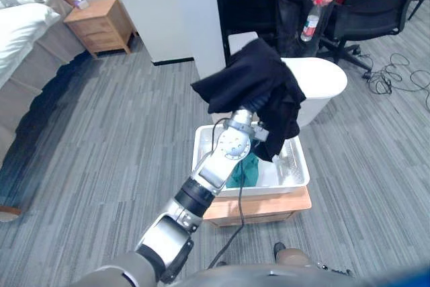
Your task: Tidy the bed and pick cloth on bed and put in laundry
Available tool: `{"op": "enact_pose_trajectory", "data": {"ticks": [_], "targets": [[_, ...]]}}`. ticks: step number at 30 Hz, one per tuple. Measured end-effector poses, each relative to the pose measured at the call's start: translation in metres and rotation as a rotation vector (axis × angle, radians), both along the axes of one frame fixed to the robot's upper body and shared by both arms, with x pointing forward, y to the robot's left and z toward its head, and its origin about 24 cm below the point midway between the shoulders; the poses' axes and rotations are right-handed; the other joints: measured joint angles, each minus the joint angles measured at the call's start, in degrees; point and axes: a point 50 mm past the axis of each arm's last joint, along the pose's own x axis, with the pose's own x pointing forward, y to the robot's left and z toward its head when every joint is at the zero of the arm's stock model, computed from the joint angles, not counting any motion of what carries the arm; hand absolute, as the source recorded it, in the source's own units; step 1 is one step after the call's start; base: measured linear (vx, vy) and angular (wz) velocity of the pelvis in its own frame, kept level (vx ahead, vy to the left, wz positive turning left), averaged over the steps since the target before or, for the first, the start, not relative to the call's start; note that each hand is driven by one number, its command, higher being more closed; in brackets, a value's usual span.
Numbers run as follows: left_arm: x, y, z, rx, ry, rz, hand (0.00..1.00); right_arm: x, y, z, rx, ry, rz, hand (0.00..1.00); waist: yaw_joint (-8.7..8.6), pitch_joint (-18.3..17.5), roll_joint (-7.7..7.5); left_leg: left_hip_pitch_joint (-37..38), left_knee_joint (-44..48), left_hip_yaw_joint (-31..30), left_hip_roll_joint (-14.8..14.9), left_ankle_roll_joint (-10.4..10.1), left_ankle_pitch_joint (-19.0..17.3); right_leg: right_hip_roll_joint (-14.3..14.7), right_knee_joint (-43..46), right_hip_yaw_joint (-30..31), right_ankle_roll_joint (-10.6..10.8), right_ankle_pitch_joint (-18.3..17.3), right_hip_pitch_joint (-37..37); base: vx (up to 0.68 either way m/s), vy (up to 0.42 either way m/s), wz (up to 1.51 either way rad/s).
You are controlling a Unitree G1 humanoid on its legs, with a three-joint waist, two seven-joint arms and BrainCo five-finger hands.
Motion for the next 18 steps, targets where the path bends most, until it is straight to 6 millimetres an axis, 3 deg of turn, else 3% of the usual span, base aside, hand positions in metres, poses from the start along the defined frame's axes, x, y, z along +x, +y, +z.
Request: {"op": "enact_pose_trajectory", "data": {"ticks": [5,10,13,14,18], "targets": [[0.012,0.013,-0.033,0.125,0.119,0.09,1.0,0.009,-0.001,0.002,-0.014,-0.025,0.026,0.0,-0.71,1.7,0.07,-1.7,0.2,1.7,0.0,-0.2,-0.1,0.2,1.5,1.5,0.1,-0.1,-3.1,0.01,0.007,-0.18],[0.03,0.06,-0.059,0.24,0.233,0.298,1.0,0.023,0.001,0.004,-0.015,-0.057,0.045,0.0,-1.46,4.1,-0.82,-4.0,1.2,3.0,0.2,-0.3,-0.2,0.4,2.9,2.3,0.0,-0.1,-6.1,0.0,-0.008,-0.11],[0.037,0.084,-0.06,0.289,0.246,0.388,1.0,0.036,0.004,0.007,-0.018,-0.095,0.069,0.0,-1.2,5.6,-1.52,-6.6,2.7,3.1,0.5,-0.5,-0.3,0.3,4.7,2.2,0.0,-0.2,-9.0,-0.04,-0.028,-0.02],[0.044,0.096,-0.056,0.318,0.244,0.431,1.0,0.05,0.007,0.01,-0.015,-0.131,0.081,0.0,-1.18,6.1,-1.94,-8.9,3.5,3.2,0.5,-0.5,-0.3,0.2,5.8,2.2,0.0,-0.2,-11.5,-0.06,-0.04,-0.01],[0.057,0.108,-0.036,0.392,0.168,0.489,1.0,0.076,0.009,0.019,-0.039,-0.217,0.117,0.0,-0.9,8.7,-2.07,-11.9,4.7,3.3,0.4,-0.5,-0.3,-0.3,7.5,2.3,0.0,-0.2,-14.7,-0.07,-0.025,0.01]]}}
